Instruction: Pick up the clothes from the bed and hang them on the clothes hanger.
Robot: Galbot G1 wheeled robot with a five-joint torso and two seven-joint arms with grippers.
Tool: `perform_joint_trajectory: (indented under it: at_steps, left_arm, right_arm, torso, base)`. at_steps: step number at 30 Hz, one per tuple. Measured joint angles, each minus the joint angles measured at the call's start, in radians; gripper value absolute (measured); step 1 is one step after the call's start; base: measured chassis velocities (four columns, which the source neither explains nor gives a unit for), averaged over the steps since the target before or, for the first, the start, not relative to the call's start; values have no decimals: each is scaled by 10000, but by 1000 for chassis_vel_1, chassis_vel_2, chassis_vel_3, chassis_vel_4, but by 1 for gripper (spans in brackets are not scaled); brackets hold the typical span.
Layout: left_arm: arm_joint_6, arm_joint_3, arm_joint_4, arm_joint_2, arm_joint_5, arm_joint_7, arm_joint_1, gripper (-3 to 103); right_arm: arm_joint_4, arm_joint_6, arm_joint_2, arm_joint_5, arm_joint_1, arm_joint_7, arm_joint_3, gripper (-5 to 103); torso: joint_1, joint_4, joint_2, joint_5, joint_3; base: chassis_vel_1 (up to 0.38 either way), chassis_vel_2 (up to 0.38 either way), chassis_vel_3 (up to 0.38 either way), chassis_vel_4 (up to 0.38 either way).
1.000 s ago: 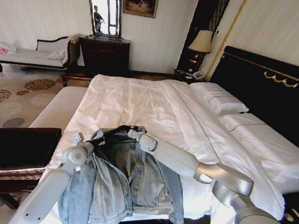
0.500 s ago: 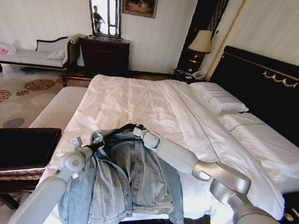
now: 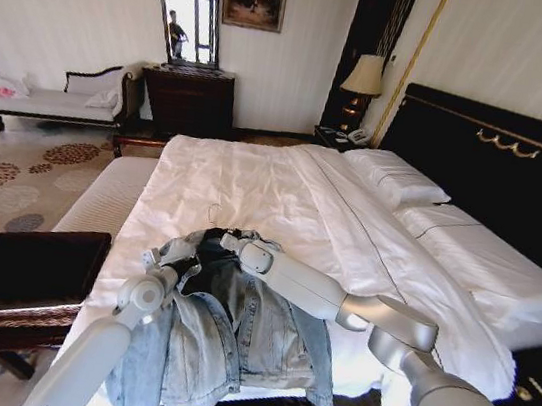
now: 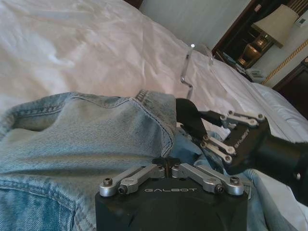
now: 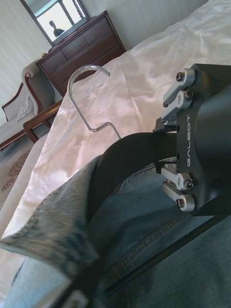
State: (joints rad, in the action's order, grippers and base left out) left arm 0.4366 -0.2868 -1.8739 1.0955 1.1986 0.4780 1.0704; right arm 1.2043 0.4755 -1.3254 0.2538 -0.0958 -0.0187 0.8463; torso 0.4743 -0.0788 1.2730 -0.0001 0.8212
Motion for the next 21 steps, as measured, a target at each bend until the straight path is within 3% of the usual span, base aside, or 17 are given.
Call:
perform_joint_trajectory:
  at_steps: [9, 17, 21]
  left_arm:
    - [-55, 494, -309, 60, -324, 188, 75, 1]
    - [-97, 498, -94, -81, -2105, 119, 503, 1]
    - [-113, 337, 3, -138, -2176, 216, 479, 1]
  right_arm:
    - [-680, 24, -493, -114, 7, 6, 17, 30]
    - [-1110, 44, -562, -454, -27, 47, -97, 29]
    - [-1237, 248, -599, -577, -27, -31, -156, 29]
  torso:
    - [0, 0, 0, 0, 0]
    - [-1, 3, 0, 1, 0]
    - [0, 3, 0, 1, 0]
  base:
    - [0, 0, 0, 0]
    - [0, 0, 0, 0]
    - [0, 0, 0, 0]
